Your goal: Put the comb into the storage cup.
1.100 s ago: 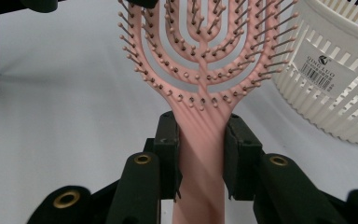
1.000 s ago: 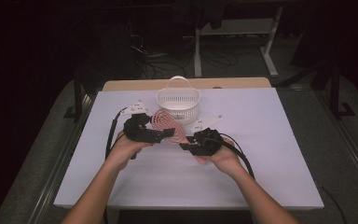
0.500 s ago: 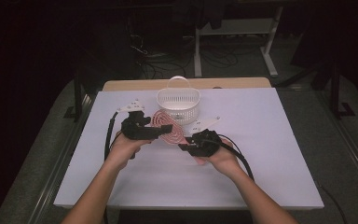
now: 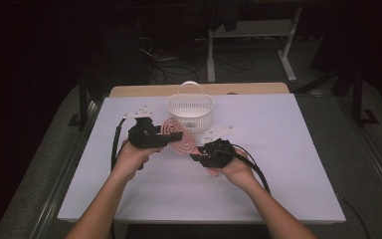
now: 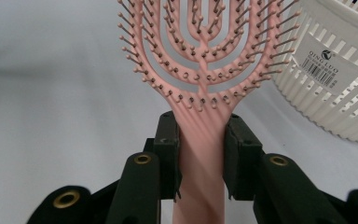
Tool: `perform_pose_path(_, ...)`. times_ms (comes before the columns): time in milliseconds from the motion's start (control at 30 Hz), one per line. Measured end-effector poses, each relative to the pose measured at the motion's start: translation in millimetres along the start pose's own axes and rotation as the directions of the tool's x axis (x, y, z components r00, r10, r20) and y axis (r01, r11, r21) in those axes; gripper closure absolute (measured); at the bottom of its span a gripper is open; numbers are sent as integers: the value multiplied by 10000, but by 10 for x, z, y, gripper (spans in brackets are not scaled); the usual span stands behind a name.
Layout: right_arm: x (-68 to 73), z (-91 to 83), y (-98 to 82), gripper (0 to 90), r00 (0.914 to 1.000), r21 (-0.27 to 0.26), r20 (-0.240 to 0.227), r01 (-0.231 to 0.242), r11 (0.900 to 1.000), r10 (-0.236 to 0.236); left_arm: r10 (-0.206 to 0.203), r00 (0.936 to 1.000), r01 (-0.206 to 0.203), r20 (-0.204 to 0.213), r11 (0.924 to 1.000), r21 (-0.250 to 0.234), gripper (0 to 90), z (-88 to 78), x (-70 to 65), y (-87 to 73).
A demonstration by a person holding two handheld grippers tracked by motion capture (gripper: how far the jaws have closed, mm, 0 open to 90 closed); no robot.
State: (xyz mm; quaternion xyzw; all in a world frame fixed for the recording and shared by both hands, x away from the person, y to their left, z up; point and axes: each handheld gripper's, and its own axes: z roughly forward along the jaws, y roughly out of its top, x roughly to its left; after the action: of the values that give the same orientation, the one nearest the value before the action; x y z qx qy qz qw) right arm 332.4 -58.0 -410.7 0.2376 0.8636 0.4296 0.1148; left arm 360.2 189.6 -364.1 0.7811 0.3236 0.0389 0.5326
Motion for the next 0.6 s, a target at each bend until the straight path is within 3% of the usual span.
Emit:
perform_pose_path(300, 23, 22, 2, 686, 9997, 2, 220, 100, 9999, -100, -15, 10000, 15, -61, 10000, -67, 557, -9, -6, 6)
perform_pose_path(600, 30, 49, 2, 684, 9992, 23, 346, 209, 9998, -210, -41, 9999, 44, 158, 9998, -184, 611, -11, -34, 24)
